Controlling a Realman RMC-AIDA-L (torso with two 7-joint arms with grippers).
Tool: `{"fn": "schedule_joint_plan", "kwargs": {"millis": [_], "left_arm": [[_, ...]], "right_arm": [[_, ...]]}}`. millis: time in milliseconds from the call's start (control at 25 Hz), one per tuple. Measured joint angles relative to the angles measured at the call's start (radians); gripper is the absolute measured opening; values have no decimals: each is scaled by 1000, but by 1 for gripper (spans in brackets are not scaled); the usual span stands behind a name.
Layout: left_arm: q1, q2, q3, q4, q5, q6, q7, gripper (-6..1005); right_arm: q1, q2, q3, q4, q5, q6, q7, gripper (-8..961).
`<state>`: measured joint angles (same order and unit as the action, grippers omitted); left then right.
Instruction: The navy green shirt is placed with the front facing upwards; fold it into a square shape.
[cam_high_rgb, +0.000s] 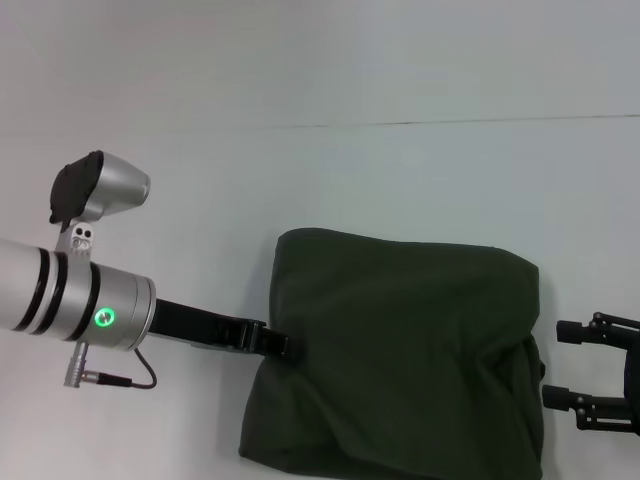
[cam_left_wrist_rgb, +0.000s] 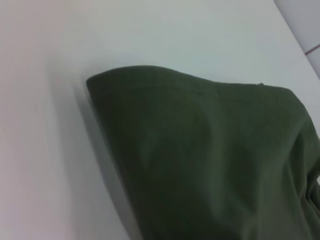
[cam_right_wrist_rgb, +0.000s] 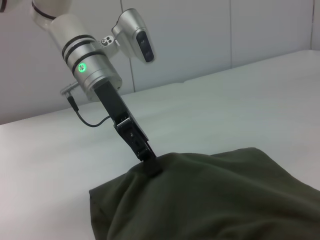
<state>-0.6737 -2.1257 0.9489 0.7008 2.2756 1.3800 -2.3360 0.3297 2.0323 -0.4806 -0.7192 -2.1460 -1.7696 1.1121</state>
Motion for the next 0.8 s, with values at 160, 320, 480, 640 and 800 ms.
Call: {"fn": "schedule_joint_plan", "kwargs": {"millis": [160,320,480,640,800], "left_arm": [[0,-2,-5,-2,-5,-11,1,393],[0,-11,-25,-1,-6,-33,6,137],[-5,-12,-27,0,-7,-65,7,85],[-18,-7,-29,1,-8,-122,7,88],[-30,3,-32,0,-9,-169,3,91]], "right_arm": [[0,0,1,1,0,0,0,854],[0,1,1,3,4,-2,1,854],[2,2,13,3,5,-7,1,854],[4,3,17,3,6,-8,2,853],[7,11,17,3,7,-9,2,853]]}}
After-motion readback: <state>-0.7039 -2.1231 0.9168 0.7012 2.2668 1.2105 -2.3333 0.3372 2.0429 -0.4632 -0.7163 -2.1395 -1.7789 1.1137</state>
